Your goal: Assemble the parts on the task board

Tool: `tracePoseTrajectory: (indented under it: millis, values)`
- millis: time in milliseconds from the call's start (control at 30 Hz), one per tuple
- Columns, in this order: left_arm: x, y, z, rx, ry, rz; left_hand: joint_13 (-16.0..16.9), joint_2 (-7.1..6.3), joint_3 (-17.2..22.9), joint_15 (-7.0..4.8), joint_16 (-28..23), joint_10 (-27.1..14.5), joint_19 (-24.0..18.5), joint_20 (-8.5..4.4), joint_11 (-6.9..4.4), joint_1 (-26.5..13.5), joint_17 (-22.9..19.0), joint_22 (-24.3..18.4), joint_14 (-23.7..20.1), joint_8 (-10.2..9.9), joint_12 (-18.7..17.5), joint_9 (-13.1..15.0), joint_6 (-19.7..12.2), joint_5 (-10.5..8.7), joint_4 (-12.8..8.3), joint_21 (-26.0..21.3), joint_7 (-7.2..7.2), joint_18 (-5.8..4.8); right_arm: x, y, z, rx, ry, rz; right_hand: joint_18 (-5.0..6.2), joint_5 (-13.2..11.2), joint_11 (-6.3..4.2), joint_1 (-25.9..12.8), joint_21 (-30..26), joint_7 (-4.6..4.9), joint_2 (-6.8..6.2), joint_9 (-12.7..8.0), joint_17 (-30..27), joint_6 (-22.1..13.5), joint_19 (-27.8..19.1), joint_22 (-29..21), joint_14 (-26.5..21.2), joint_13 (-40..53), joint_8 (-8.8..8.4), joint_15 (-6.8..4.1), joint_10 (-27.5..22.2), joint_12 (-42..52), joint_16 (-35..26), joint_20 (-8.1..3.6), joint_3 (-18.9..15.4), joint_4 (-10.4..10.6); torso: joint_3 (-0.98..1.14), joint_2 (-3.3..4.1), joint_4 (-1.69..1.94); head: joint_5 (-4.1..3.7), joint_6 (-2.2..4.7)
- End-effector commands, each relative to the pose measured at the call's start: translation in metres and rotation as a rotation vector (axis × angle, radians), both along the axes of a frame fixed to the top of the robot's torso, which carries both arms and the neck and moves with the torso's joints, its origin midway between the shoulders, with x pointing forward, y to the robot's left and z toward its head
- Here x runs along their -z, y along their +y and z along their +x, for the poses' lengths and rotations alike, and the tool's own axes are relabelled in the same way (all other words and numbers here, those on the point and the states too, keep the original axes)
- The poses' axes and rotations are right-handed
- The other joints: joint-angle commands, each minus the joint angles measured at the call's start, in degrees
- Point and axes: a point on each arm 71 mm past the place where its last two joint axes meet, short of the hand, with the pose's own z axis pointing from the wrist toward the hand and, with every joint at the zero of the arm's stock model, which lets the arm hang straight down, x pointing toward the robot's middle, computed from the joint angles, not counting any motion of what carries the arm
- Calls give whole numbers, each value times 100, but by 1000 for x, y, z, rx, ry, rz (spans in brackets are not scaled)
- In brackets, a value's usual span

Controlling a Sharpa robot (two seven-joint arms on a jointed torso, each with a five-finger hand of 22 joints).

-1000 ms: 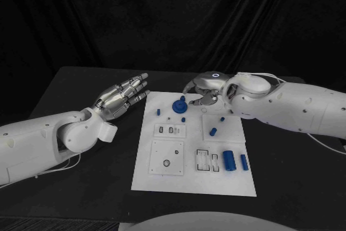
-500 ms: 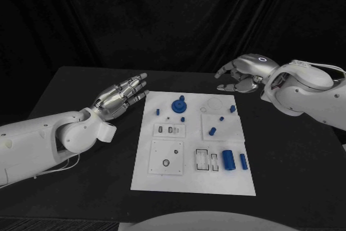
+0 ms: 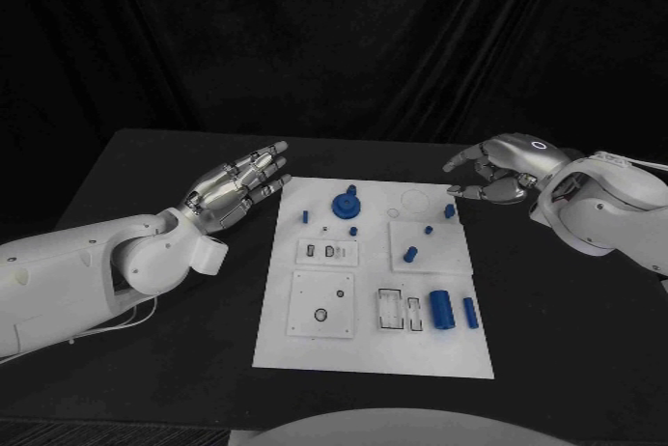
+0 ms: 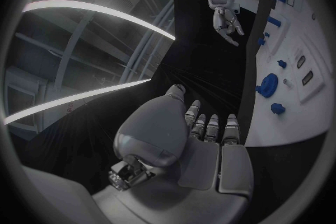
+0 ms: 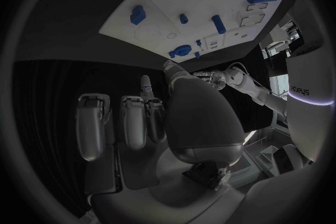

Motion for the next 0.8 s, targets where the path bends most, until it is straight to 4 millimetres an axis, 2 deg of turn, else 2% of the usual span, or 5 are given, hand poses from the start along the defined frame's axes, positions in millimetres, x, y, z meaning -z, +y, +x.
tracePoseTrajectory:
  millis: [33,200,400,633,800]
  values:
    - [-1,-2,-1,14,-11,-16,-5,-5,23,38,-21,-8,4,33,34,75,-8,-9,9,38,-37,-1,-20,23,-10,-19,9,46,2,-6,0,20,-26,11,-64,-17,-38,83,61,-2,-8,2,1360,55,468,1387,575,1509,37,-45,606,15,-1,-49,0,43,-1,-1,20,-24,-23]
    - [-1,-3,-1,17,-12,-18,-5,-5,26,40,-21,-8,4,34,35,78,-8,-9,9,38,-37,-2,-22,27,-15,-19,10,45,10,-13,0,31,-14,-2,-65,-30,-35,97,64,5,-30,-2,1362,54,470,1390,576,1509,35,-44,606,15,3,-49,-11,65,0,8,20,-47,-18]
    - [-1,-3,-1,17,-12,-17,-5,-5,28,42,-21,-8,4,35,36,80,-8,-9,9,39,-37,-1,-19,30,-18,-19,11,45,20,-16,-1,38,5,-13,-65,-39,-32,105,65,9,-40,-5,1358,52,470,1390,576,1509,33,-42,606,15,0,-49,-17,78,-3,4,-6,-58,-11]
    - [-1,-3,-1,19,-11,-19,-5,-5,32,45,-21,-8,4,37,37,84,-8,-9,9,39,-37,-2,-21,35,-23,-19,12,45,28,-16,2,35,16,-22,-50,-29,-1,138,11,50,-64,14,1364,120,438,1365,577,1509,72,-20,606,15,8,-35,-36,139,-7,11,17,-63,-18]
    - [0,-3,-1,20,-10,-19,-5,-3,40,49,-21,-8,4,42,39,91,-8,-9,9,42,-37,-1,-19,42,-34,-19,15,44,32,-17,4,36,23,-30,23,-53,37,86,-246,81,-114,54,1363,140,283,1240,574,1509,100,18,606,15,10,2,-100,184,-3,7,8,-44,-19]
